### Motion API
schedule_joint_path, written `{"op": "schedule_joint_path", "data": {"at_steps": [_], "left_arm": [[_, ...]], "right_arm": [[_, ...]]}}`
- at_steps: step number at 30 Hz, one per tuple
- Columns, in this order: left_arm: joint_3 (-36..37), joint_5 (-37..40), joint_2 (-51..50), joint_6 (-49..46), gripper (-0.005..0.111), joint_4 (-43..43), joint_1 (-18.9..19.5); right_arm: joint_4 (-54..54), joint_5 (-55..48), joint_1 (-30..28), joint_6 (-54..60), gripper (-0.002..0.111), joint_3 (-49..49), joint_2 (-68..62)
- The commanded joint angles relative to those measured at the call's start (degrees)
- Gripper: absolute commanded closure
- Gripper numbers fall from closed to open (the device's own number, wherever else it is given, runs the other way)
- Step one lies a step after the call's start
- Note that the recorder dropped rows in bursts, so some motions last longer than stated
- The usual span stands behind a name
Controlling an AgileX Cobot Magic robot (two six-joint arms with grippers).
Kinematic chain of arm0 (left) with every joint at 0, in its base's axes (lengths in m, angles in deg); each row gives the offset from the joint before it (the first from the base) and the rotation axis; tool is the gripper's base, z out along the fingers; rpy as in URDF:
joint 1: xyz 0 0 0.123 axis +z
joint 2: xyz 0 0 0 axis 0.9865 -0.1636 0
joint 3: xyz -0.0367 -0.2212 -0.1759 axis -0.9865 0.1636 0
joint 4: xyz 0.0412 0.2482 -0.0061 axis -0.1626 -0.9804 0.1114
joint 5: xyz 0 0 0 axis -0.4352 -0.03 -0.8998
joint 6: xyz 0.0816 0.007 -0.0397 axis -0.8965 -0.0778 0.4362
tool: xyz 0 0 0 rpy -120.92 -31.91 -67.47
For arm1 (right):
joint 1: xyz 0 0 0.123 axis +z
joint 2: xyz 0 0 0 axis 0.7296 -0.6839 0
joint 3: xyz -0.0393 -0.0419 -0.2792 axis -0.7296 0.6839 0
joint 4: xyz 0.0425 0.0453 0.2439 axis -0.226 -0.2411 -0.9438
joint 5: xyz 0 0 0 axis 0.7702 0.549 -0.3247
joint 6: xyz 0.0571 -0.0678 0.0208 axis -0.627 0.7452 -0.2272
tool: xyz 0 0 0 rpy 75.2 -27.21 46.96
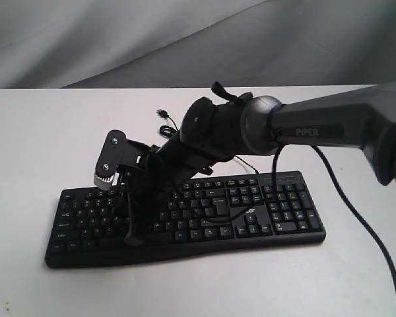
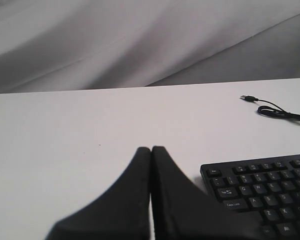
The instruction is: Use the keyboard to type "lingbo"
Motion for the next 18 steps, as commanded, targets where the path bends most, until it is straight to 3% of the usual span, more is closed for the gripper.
{"op": "schedule_joint_path", "data": {"at_steps": [1,18], "left_arm": [[0.3,-0.6,0.2,0.1,0.106,0.0,0.1],[0.3,-0.6,0.2,0.1,0.106,0.0,0.1]], "right_arm": [[0.2,-0.5,0.0,0.0,0.108,-0.4,-1.1],[0.2,1.1,0.0,0.1,0.108,-0.7,-1.3]]}}
